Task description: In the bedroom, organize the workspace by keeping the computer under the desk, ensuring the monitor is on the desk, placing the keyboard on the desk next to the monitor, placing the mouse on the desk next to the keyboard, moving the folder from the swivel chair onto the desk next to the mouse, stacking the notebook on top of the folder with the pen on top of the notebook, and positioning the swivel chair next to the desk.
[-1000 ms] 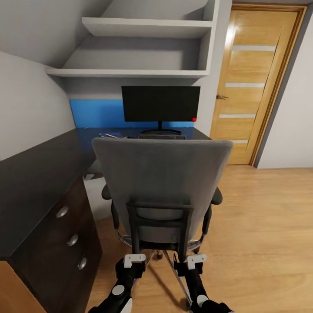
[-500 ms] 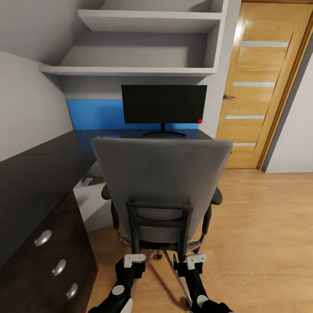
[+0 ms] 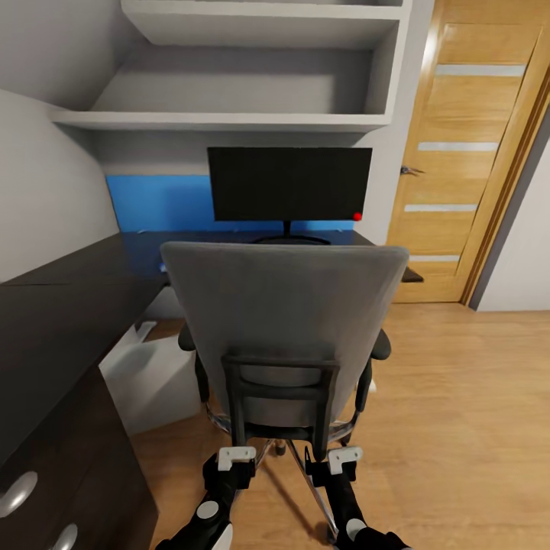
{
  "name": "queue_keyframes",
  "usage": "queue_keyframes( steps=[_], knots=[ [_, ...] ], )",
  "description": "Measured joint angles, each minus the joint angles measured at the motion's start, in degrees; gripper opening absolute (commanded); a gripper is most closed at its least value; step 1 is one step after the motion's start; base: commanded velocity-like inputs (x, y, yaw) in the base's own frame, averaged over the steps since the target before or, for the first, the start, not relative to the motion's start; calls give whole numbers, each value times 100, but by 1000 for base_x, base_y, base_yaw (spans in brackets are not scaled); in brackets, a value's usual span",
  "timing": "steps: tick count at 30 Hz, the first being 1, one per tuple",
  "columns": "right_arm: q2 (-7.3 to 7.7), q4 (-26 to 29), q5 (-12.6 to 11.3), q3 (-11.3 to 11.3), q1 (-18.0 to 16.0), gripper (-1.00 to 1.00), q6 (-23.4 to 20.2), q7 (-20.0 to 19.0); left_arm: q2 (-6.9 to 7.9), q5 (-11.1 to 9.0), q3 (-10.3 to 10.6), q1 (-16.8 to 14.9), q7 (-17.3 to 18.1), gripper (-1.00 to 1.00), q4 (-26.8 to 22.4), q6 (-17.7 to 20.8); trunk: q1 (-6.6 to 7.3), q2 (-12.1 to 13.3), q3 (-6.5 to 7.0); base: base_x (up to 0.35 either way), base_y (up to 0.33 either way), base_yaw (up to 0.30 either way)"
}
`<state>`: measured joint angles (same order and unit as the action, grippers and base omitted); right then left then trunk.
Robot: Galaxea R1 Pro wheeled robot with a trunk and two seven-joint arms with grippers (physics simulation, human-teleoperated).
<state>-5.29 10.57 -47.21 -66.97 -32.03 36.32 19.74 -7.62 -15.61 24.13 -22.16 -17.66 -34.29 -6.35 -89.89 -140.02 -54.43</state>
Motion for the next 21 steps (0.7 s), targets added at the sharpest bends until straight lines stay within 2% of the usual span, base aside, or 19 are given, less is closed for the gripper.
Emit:
queue_keyframes(
  steps=[21],
  knots=[
    [0, -2, -15, -16, 1, 100, -2, 4, 0, 7, 2, 0, -8, 100, 1, -9, 0, 0, 0, 326, 0, 0]
  ],
)
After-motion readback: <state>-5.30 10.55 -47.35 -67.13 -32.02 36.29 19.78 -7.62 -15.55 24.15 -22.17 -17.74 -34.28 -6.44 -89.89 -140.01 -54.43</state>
